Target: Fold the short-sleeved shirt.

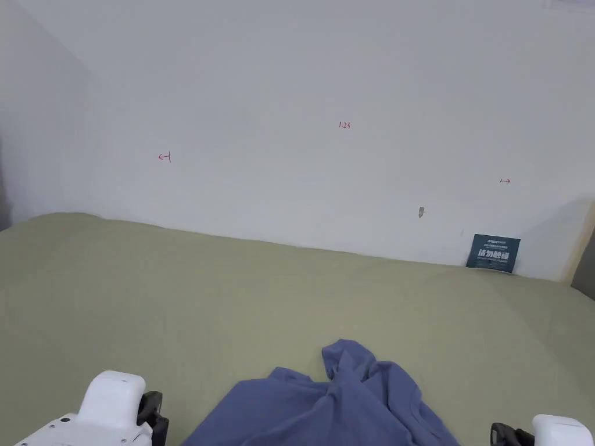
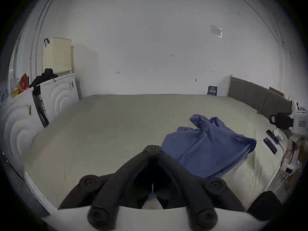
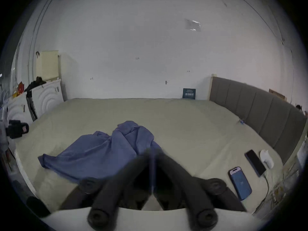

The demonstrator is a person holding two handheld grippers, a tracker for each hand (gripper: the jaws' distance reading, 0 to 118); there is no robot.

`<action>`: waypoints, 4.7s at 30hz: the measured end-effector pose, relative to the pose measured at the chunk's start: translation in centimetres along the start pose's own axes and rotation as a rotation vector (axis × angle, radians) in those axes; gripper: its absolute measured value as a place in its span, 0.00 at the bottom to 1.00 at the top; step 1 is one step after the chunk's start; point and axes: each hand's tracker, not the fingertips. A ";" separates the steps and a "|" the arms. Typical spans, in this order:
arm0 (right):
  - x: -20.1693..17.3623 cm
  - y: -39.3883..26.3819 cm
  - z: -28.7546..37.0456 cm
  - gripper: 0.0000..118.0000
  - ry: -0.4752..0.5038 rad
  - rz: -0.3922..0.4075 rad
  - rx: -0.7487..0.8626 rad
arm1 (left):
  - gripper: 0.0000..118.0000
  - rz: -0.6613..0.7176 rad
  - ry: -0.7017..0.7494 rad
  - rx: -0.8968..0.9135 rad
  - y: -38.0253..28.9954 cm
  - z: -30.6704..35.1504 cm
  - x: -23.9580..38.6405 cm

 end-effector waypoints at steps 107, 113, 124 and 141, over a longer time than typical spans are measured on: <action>6.7 36.5 -18.6 0.02 -0.008 0.140 0.175 | 0.04 0.068 0.004 -0.027 31.0 -15.5 -9.8; 6.2 38.5 -20.0 0.02 -0.017 0.055 0.270 | 0.04 0.025 0.068 0.036 35.4 -17.9 -9.4; 5.7 38.4 -21.5 0.02 -0.015 -0.016 0.297 | 0.04 0.115 0.086 0.139 37.9 -19.0 -8.9; 9.2 19.7 -13.9 0.02 0.026 -0.050 0.110 | 0.04 0.056 -0.040 -0.019 19.0 -11.5 -9.4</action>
